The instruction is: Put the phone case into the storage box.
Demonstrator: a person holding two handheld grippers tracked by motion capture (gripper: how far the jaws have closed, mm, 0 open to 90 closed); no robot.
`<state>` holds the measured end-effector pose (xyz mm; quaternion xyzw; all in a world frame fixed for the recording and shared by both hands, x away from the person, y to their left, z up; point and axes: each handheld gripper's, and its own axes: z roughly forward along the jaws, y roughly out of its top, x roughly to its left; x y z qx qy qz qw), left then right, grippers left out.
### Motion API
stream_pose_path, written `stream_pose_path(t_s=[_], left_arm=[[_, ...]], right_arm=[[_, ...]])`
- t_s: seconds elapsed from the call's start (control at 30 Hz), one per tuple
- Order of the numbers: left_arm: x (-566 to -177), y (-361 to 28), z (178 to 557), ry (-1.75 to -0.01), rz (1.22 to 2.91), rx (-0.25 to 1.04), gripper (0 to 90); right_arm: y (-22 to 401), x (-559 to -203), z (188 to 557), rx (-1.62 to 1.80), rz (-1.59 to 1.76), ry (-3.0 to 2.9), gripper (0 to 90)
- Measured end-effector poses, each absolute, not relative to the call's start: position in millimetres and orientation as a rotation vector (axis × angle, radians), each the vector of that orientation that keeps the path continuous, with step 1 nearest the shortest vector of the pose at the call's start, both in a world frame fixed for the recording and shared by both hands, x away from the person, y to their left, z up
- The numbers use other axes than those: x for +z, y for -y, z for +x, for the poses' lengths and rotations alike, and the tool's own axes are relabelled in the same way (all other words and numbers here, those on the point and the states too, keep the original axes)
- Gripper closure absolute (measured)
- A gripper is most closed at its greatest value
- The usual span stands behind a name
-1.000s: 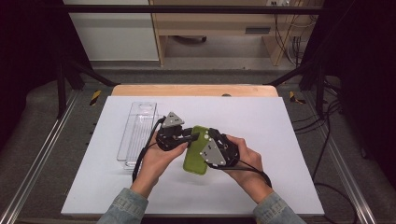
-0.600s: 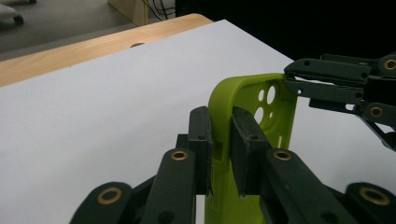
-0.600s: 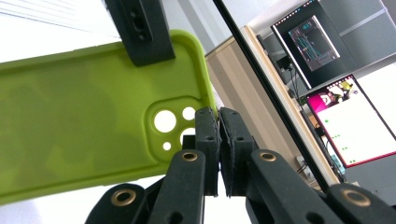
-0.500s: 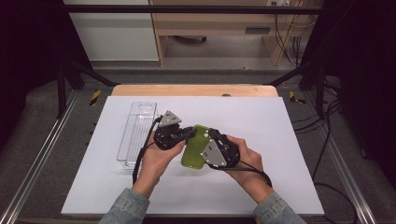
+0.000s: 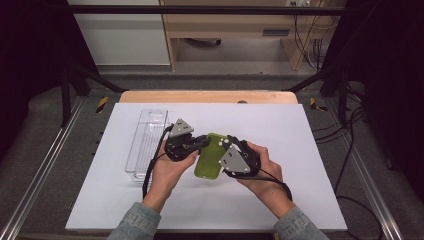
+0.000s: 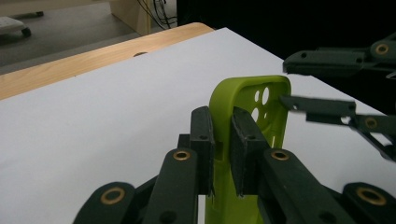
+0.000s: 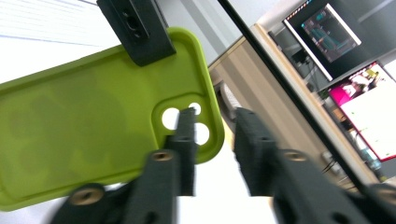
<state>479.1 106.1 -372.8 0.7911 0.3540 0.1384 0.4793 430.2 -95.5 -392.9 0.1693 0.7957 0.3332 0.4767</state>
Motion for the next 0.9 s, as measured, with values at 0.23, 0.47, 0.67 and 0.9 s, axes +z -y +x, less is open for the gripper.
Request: stream_pose_path(t_s=[0.23,0.47,0.67,0.9], left_arm=[[-374,-110,481,-0.863,1.919,0.366,80.2],[-370,-116,481,-0.827,1.911,0.437,80.1],[-365,-124,485,-0.817,1.883,0.467,80.1],[-362,-129,486,-0.796,1.875,0.473,80.1]], right_arm=[[111,-391,429,0.971,0.522,-1.955,40.1],[141,-398,431,1.179,0.698,-1.887,30.3],[171,-414,435,1.243,0.821,-1.874,20.8],[202,-430,429,1.323,0.932,-1.859,14.9]])
